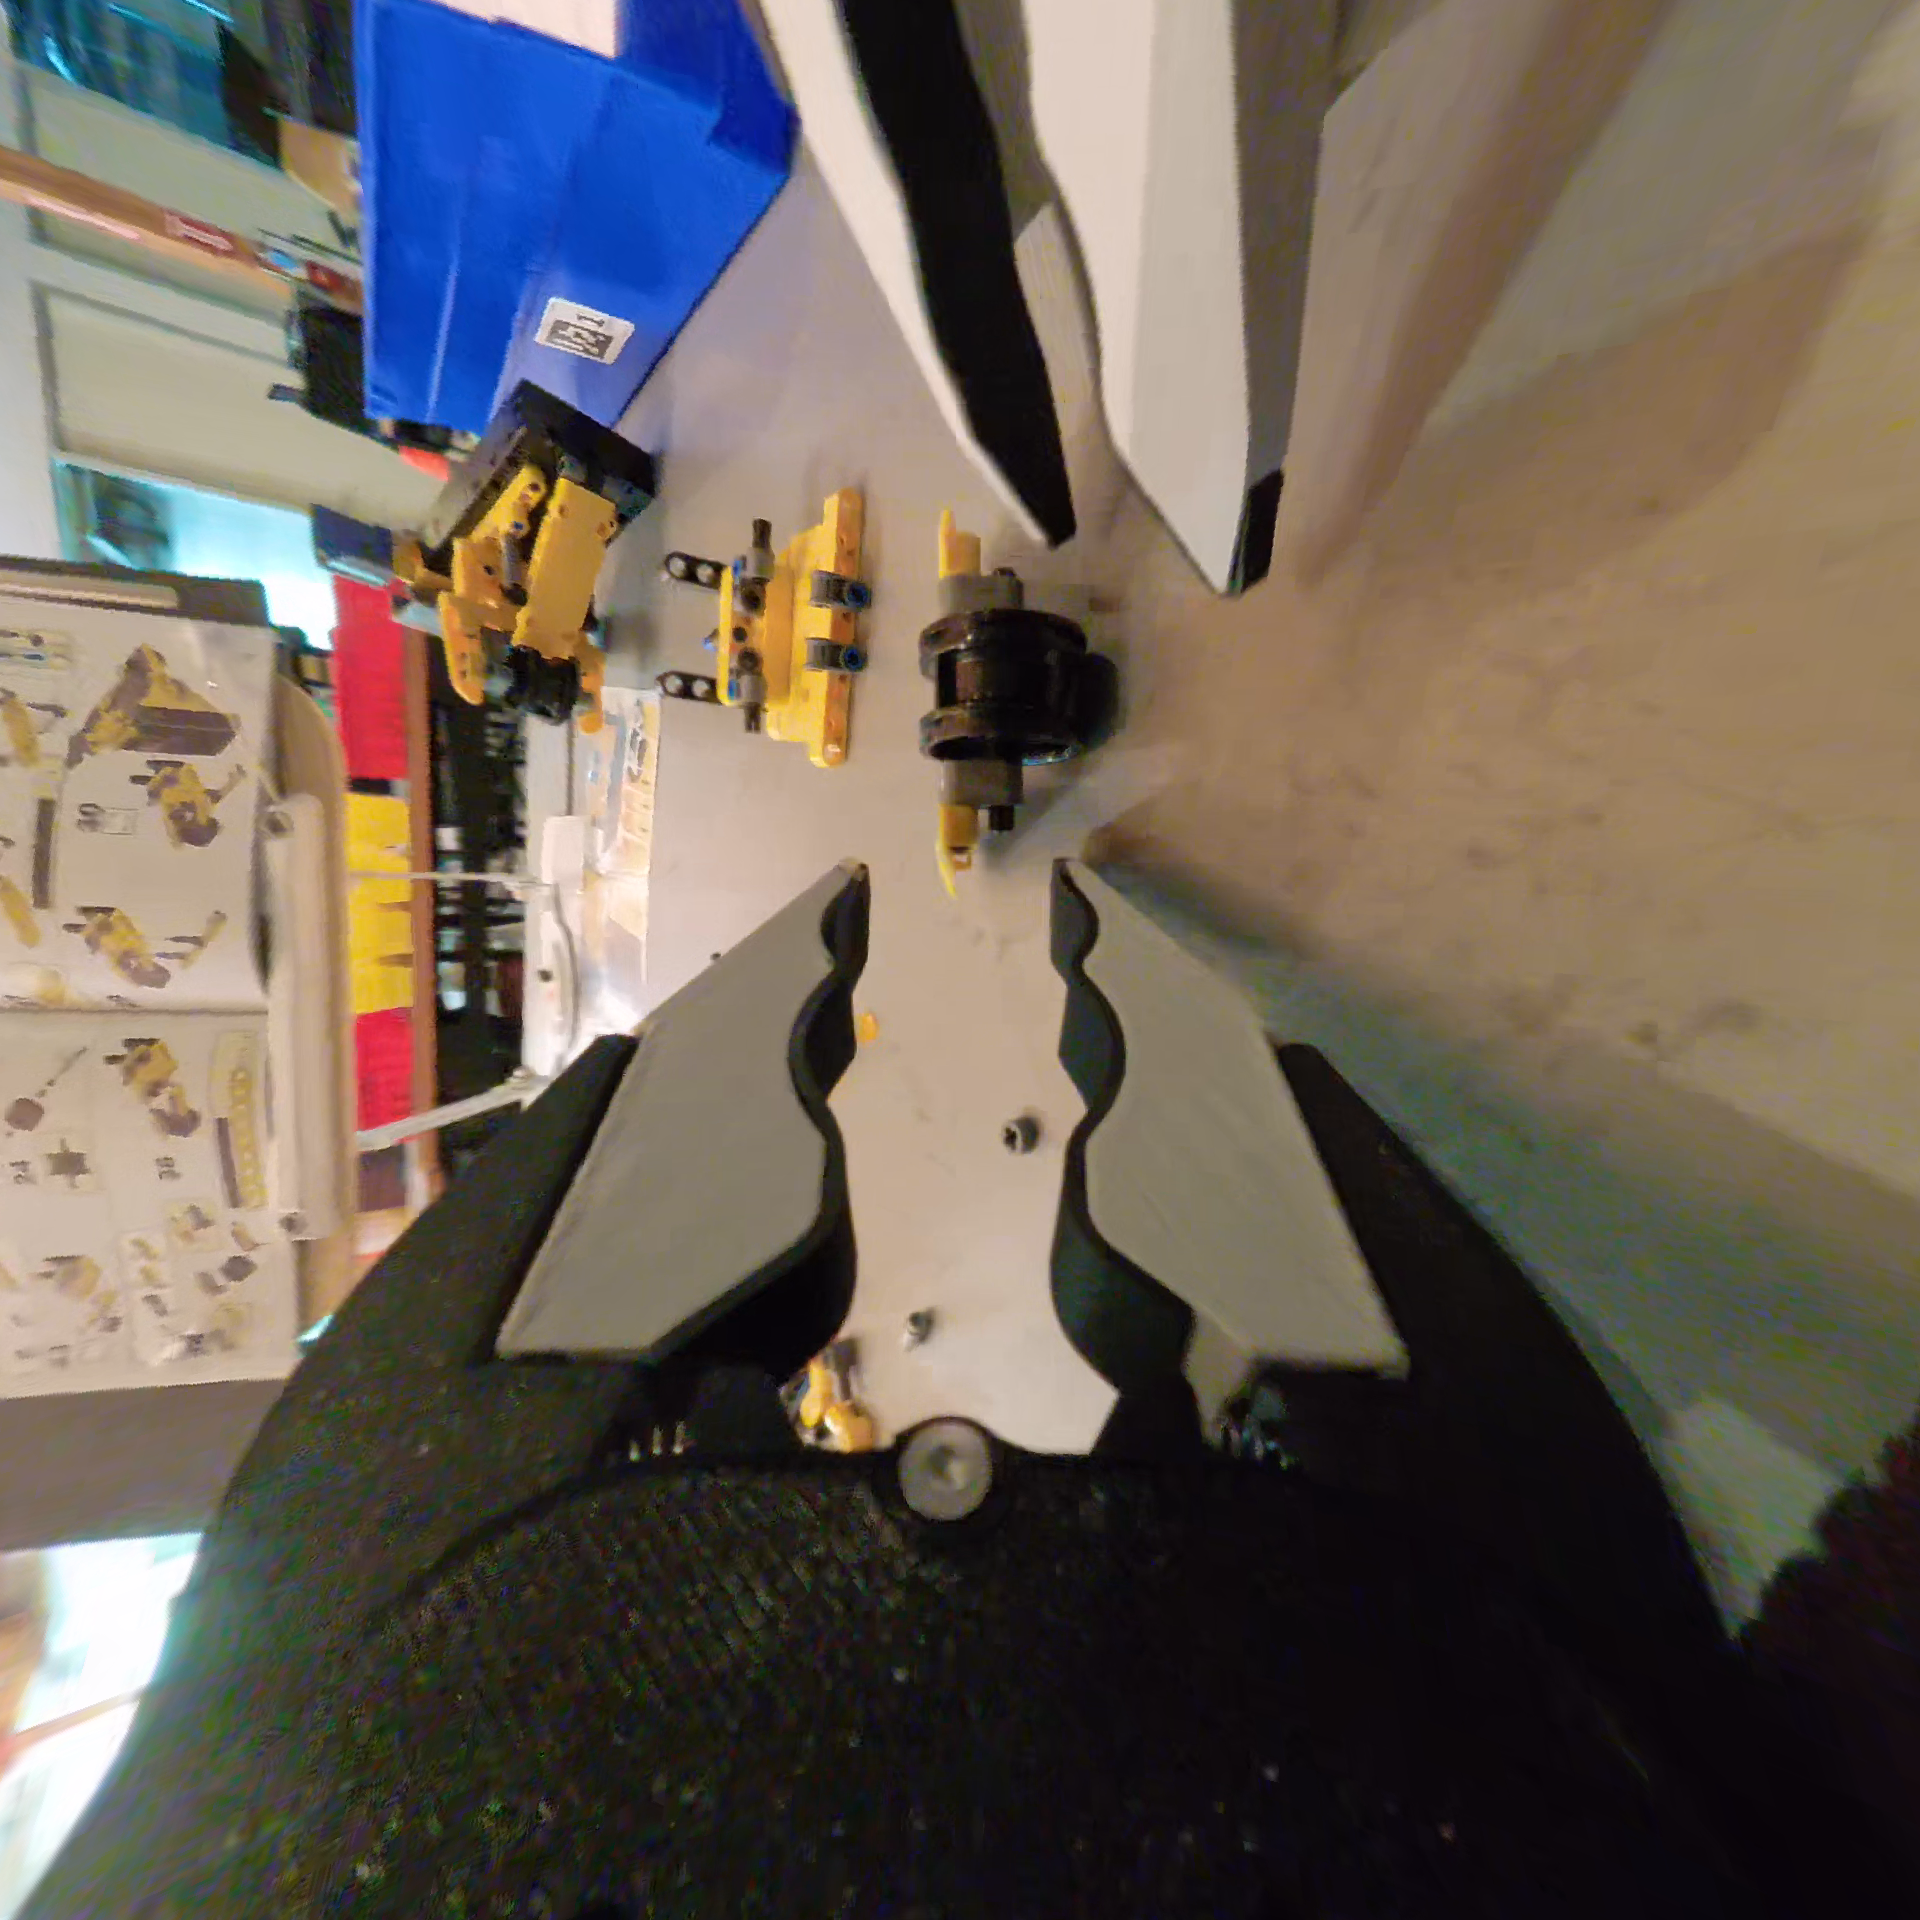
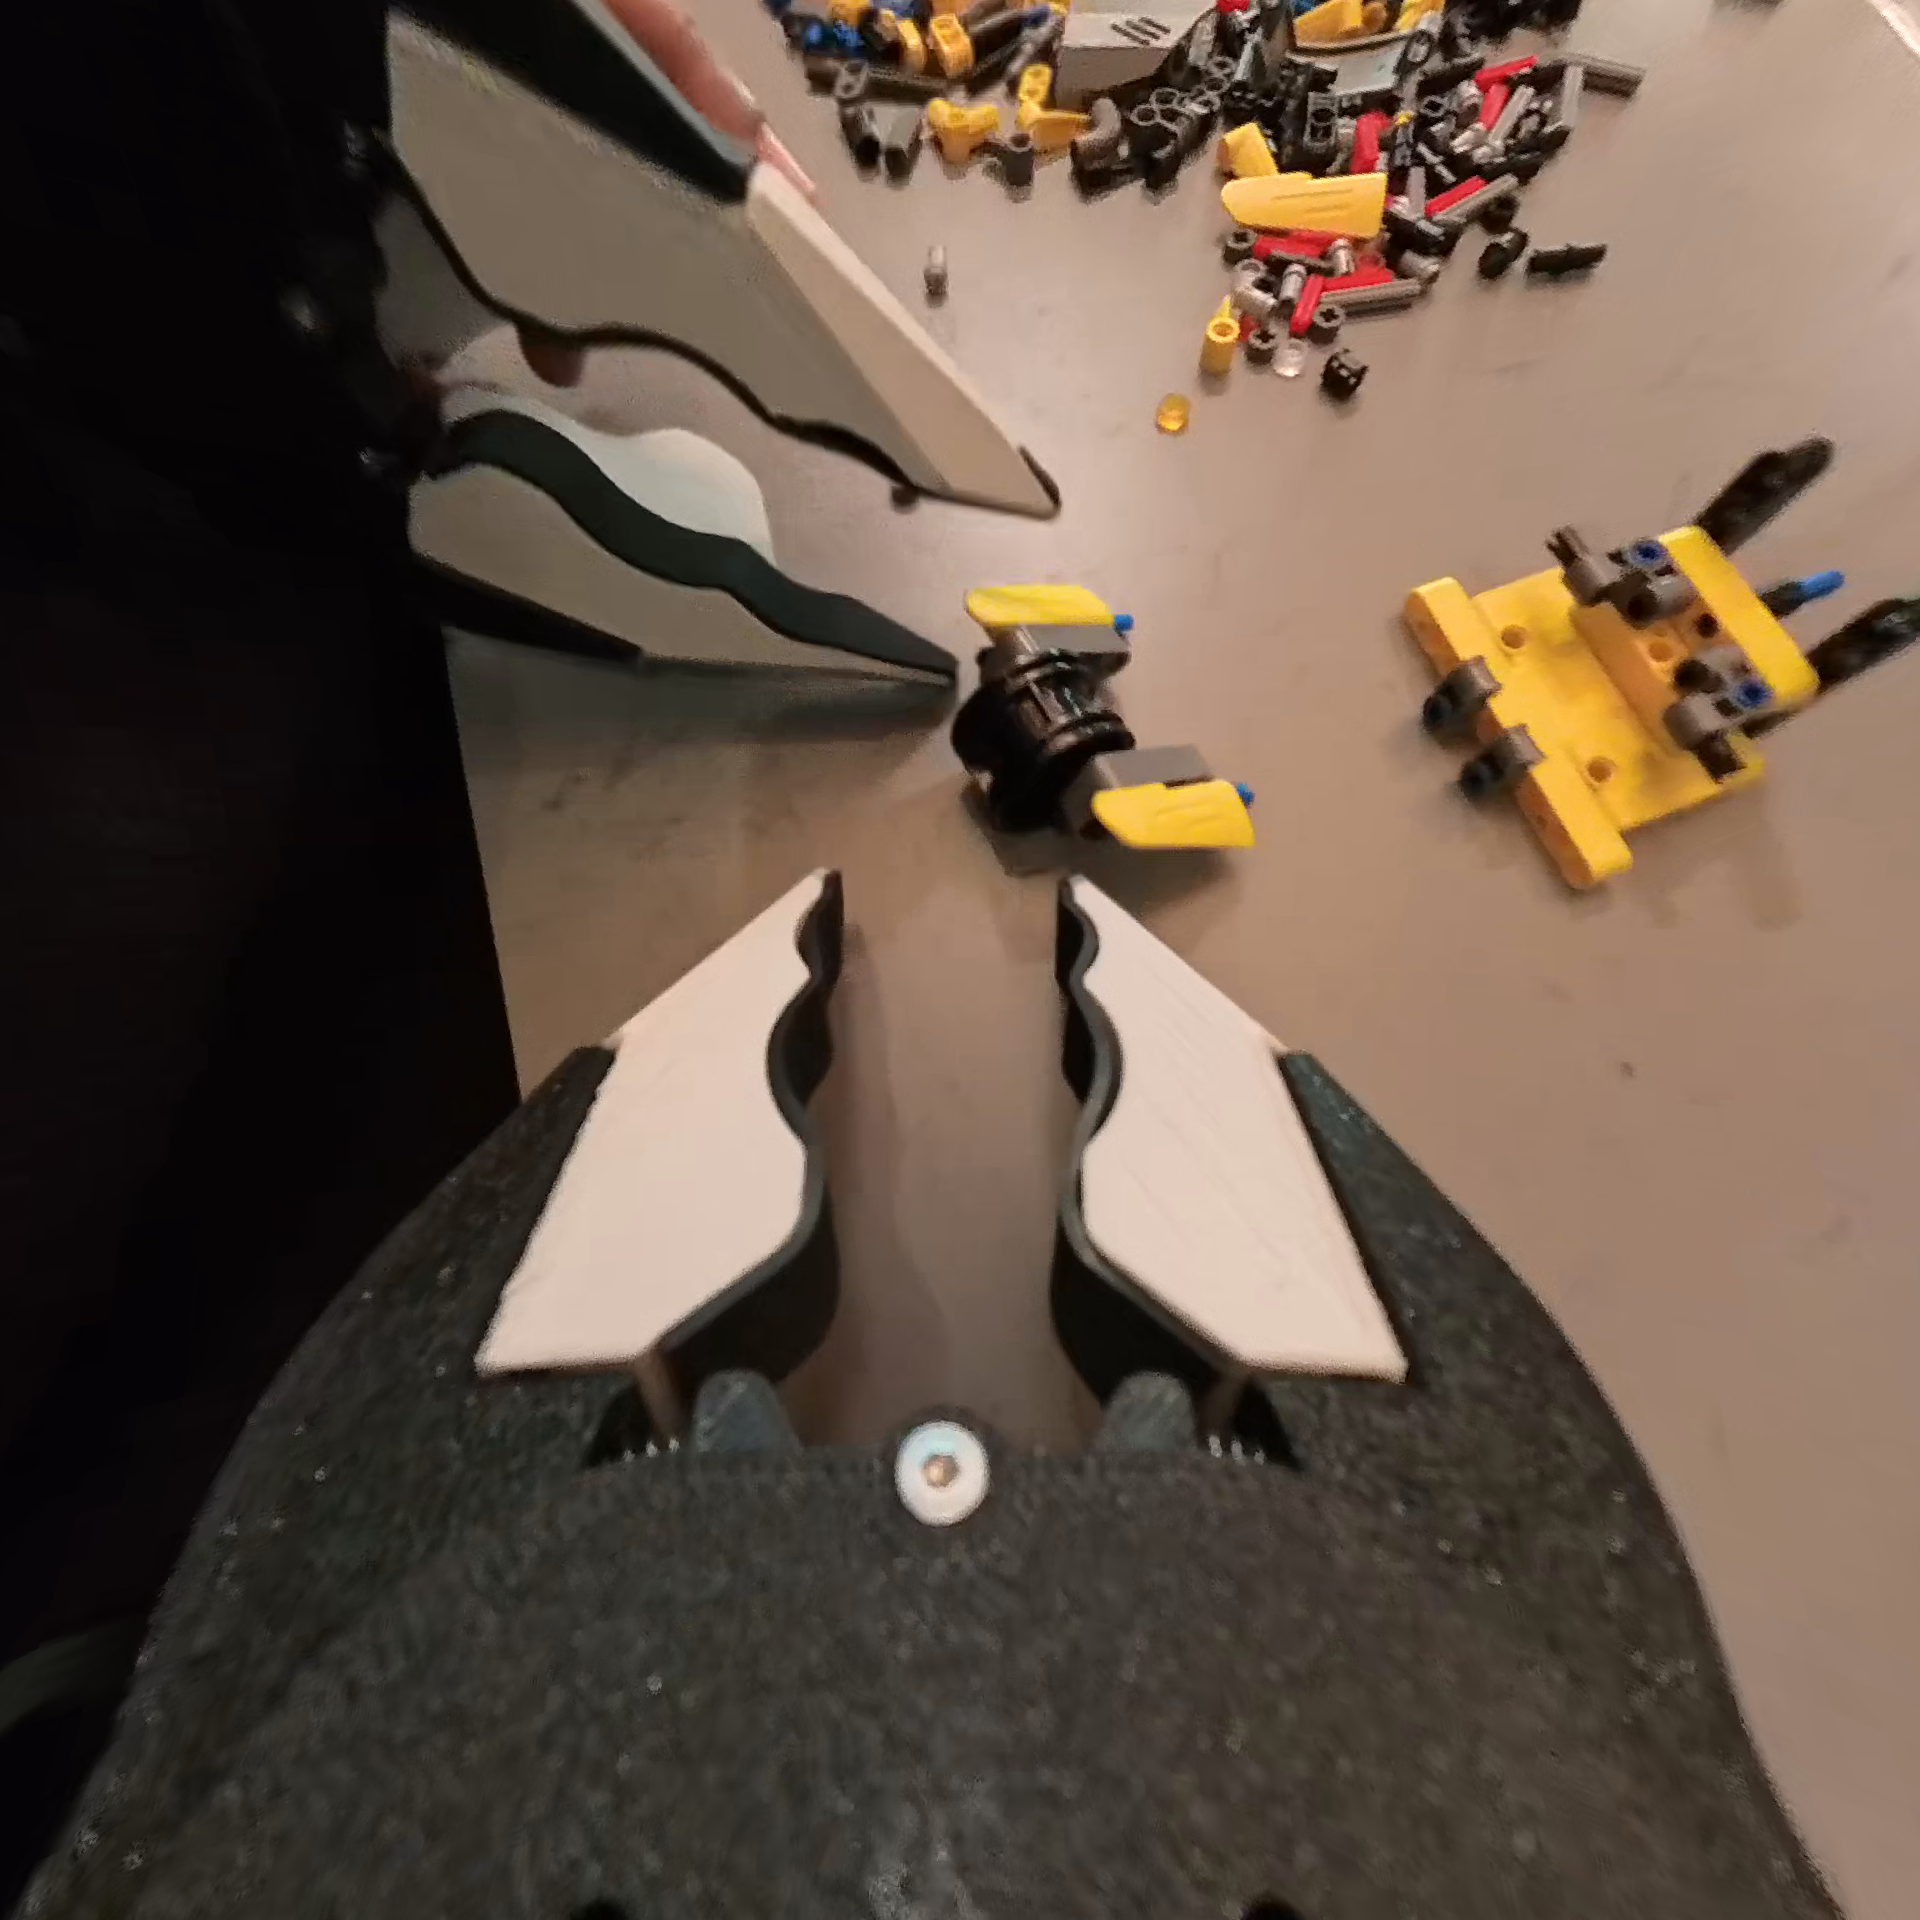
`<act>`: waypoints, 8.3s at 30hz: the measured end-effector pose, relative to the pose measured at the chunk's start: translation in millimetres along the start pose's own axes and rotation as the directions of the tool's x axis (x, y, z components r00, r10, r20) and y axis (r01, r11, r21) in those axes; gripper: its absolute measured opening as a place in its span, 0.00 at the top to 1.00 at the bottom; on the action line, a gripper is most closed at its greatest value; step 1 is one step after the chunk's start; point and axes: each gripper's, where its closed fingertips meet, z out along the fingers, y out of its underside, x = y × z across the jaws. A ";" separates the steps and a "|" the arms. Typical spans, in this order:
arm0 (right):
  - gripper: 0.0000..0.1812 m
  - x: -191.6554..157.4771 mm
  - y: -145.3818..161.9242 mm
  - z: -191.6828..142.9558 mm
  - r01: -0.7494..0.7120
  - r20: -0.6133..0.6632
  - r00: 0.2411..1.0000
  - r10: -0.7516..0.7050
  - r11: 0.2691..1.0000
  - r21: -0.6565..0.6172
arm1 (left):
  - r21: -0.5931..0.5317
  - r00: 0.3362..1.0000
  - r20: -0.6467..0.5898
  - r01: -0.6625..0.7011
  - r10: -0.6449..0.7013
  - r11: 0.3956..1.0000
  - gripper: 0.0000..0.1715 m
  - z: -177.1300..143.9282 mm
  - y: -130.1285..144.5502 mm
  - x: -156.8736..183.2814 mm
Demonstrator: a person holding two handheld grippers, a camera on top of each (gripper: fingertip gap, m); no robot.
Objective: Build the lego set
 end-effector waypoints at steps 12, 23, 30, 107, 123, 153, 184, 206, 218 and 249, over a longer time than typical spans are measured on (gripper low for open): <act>0.74 35.7 2.3 -13.3 -0.350 0.030 0.937 0.348 0.933 0.089 | -0.045 0.659 -0.469 0.647 -0.588 0.762 0.77 -15.7 8.2 6.5; 0.78 32.6 -12.0 -10.6 -0.464 0.164 0.882 0.442 0.875 0.137 | -0.109 0.422 -0.663 0.762 -0.618 0.638 0.79 -20.4 -16.8 20.8; 0.80 32.9 -13.8 -8.3 -0.483 0.181 0.871 0.457 0.865 0.138 | -0.084 0.449 -0.648 0.761 -0.615 0.644 0.75 -10.0 -20.2 17.2; 0.96 75.0 -99.9 -23.2 0.676 -0.734 0.347 -0.584 0.698 -0.235 | 0.069 0.356 -0.761 0.876 -0.542 0.478 0.71 2.4 -14.4 -99.3; 0.97 14.1 -164.9 -112.6 -0.255 0.271 0.963 -0.007 0.314 0.915 | 0.392 0.396 -0.856 0.916 -0.332 0.084 0.62 -80.2 -37.4 -133.3; 0.96 -24.8 -160.9 -58.3 -0.227 0.331 0.939 -0.097 0.550 0.804 | 0.422 0.411 -0.880 0.907 -0.236 0.006 0.78 -107.1 -37.7 -129.4; 0.80 31.7 -153.1 -79.7 -0.245 0.176 0.967 0.186 0.473 0.846 | 0.458 0.415 -0.779 0.889 -0.469 0.025 0.88 -80.1 -4.0 -146.0; 0.50 25.8 -16.8 -10.3 -0.233 -0.602 0.739 0.303 0.953 0.195 | 0.453 0.540 -0.607 0.838 -0.583 0.305 0.88 -51.7 12.9 -119.4; 0.51 24.1 4.5 8.4 -0.391 -0.520 0.763 0.383 0.915 0.101 | 0.447 0.527 -0.606 0.845 -0.596 0.293 0.88 -52.9 18.4 -115.7; 0.55 43.2 -21.4 17.9 -0.359 -0.466 0.793 0.393 0.919 0.164 | 0.426 0.506 -0.633 0.860 -0.586 0.282 0.88 -52.5 17.9 -113.0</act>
